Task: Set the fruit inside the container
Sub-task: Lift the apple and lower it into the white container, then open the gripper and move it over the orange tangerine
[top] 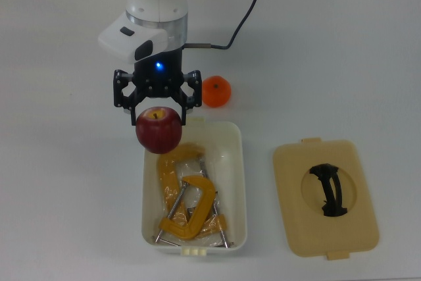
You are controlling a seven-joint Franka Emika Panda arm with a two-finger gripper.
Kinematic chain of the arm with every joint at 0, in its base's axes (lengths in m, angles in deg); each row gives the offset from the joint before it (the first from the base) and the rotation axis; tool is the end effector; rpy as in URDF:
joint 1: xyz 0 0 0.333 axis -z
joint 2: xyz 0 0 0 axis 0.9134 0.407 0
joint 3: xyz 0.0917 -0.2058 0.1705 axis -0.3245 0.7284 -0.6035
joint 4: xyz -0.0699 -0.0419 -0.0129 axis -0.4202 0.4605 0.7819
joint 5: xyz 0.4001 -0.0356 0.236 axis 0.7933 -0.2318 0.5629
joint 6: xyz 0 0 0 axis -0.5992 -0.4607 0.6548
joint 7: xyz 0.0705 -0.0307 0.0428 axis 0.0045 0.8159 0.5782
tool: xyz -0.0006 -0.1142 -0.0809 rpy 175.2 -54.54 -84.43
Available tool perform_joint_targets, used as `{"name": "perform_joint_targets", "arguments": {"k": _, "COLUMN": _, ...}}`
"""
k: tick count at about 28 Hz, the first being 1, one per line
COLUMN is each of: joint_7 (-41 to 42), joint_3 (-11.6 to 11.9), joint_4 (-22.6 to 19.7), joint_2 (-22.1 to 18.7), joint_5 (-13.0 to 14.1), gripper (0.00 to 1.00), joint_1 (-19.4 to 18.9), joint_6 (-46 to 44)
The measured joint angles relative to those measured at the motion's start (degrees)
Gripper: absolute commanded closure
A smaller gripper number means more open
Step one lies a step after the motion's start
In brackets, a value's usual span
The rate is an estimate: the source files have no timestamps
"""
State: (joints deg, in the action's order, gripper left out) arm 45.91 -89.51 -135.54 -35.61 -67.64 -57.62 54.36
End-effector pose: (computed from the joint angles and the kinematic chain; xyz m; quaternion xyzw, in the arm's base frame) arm 0.7537 0.0169 0.3874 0.9765 0.0315 0.2092 0.0417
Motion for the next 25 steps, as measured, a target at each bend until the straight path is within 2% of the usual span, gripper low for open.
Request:
{"name": "perform_joint_targets", "arguments": {"k": 7, "joint_7": -4.6, "joint_3": -0.7, "joint_4": 0.0, "joint_2": 0.0, "joint_5": 0.0, "gripper": 0.0, "joint_1": -0.3, "joint_6": -2.1}}
{"name": "perform_joint_targets", "arguments": {"k": 14, "joint_7": -0.7, "joint_3": -4.7, "joint_4": 0.0, "joint_2": -0.5, "joint_5": 0.2, "gripper": 0.0, "joint_1": -0.4, "joint_6": -17.6}}
{"name": "perform_joint_targets", "arguments": {"k": 18, "joint_7": 3.2, "joint_3": -6.4, "joint_4": -0.2, "joint_2": -1.0, "joint_5": 2.3, "gripper": 0.0, "joint_1": -0.5, "joint_6": -23.7}}
{"name": "perform_joint_targets", "arguments": {"k": 21, "joint_7": 4.5, "joint_3": -7.1, "joint_4": -1.4, "joint_2": -1.2, "joint_5": 2.8, "gripper": 0.0, "joint_1": -0.5, "joint_6": -25.1}}
{"name": "perform_joint_targets", "arguments": {"k": 25, "joint_7": 5.2, "joint_3": -7.8, "joint_4": -5.0, "joint_2": -1.0, "joint_5": 2.8, "gripper": 0.0, "joint_1": -0.6, "joint_6": -25.1}}
